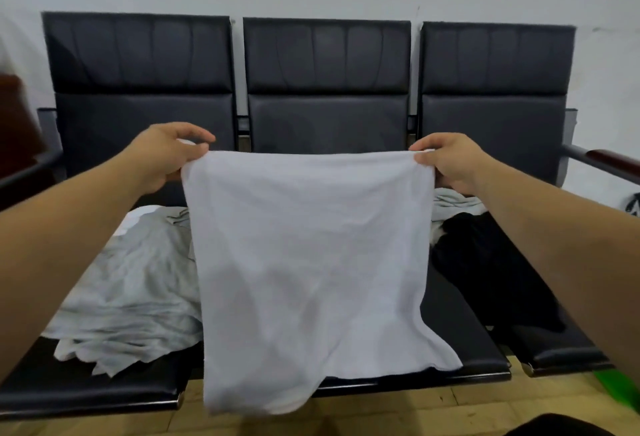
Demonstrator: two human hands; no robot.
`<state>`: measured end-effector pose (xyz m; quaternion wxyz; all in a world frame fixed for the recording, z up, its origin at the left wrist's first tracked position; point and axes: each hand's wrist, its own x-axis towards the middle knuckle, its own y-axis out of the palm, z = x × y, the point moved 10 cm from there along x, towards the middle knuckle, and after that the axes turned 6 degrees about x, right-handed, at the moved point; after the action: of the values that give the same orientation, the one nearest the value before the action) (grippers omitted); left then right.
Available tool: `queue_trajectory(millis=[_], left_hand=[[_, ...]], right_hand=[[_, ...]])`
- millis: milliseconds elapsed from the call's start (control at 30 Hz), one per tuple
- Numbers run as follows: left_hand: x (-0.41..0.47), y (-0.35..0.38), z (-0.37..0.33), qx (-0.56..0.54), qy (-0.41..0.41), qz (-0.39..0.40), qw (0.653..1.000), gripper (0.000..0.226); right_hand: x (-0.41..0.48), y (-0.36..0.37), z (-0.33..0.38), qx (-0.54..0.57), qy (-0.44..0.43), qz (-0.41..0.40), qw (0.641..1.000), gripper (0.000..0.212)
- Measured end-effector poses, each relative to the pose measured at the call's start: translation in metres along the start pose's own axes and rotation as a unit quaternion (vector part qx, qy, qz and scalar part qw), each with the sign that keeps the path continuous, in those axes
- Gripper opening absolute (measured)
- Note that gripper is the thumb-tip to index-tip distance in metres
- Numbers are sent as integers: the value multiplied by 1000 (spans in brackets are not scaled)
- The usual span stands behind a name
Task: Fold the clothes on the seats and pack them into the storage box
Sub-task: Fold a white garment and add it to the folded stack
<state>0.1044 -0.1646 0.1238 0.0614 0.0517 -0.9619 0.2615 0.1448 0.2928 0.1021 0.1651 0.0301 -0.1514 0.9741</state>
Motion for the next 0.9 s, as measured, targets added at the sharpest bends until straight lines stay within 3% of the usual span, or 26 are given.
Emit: queue_trajectory(millis=[67,133,200,267,367,467,667,767,900], left_hand=[[4,-6,11,1,-45,-13,999,8],[0,-2,30,-44,-142,-4,989,6],[-4,9,43,-111,-210,29,971,11],[-7,23,43,-198,-226,69,951,17],[-8,37,33,-175,-172,133,960,25],[2,30,29,-96,-125,114,981,35],[27,-9,-24,105,3,-43,994,34],[33,-29,-72,170,80,-126,974,29],[34,-48,-110,164,125,-192,959,25]], right_hand=[[3,-6,6,-8,-5,-13,1000,18],[6,-9,3,28,14,-18,999,22],[9,-8,-8,82,47,-26,995,18],[9,-8,-20,115,81,-37,989,9],[10,-2,-40,181,144,-25,973,16],[21,-1,-39,224,151,5,963,23],[42,-26,20,47,6,-38,998,29],[47,-44,70,-40,-91,-100,990,29],[48,-70,115,-85,-164,-168,968,21]])
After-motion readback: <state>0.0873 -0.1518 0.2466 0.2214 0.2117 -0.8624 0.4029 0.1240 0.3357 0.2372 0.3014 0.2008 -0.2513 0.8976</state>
